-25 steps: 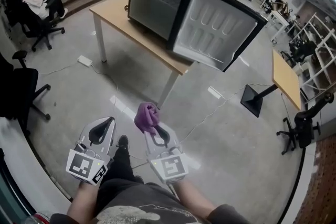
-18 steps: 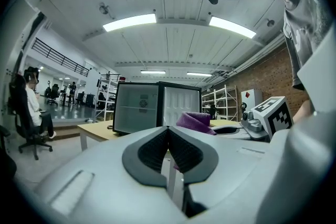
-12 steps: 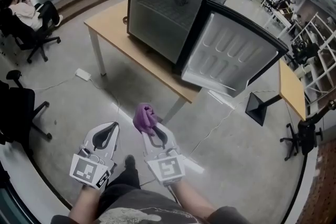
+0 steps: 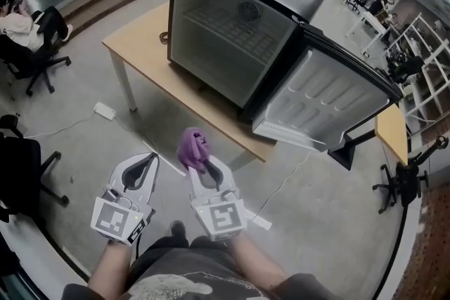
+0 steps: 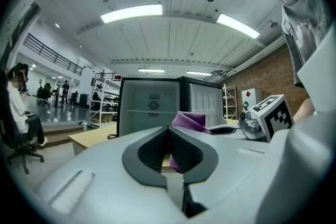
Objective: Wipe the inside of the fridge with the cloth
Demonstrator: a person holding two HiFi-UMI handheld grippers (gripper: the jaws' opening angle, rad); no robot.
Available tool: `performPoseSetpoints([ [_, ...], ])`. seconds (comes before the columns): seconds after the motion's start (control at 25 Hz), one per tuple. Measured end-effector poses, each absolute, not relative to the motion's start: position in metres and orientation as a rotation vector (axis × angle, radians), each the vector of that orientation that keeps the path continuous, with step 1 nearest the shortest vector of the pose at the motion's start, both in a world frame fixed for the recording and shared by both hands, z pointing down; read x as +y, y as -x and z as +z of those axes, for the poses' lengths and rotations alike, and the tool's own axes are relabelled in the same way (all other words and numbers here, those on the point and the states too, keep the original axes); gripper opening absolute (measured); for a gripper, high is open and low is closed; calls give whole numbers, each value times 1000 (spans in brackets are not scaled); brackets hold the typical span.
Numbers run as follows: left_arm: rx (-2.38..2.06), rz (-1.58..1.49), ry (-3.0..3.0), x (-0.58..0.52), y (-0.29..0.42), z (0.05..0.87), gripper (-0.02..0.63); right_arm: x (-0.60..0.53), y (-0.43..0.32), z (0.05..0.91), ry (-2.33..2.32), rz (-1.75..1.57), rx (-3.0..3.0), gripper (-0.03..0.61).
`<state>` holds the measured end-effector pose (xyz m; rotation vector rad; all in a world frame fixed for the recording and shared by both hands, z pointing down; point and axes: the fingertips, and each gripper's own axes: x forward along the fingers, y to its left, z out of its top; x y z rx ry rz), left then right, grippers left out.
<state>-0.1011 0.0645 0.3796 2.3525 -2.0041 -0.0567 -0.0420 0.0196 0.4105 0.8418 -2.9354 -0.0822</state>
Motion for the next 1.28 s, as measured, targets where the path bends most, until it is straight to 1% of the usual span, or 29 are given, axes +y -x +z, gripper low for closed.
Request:
performPoseSetpoints([
  [0.32, -2091, -80, -2287, 34, 133, 378, 18, -12, 60, 396, -866, -116, -2933, 38],
  [0.72, -2188, -49, -2240, -36, 170, 363, 17, -107, 103, 370, -848, -56, -2978, 38],
  [1.28, -2251, -34, -2178, -137, 200, 352, 17, -205, 143, 372, -788, 22, -2996, 39],
])
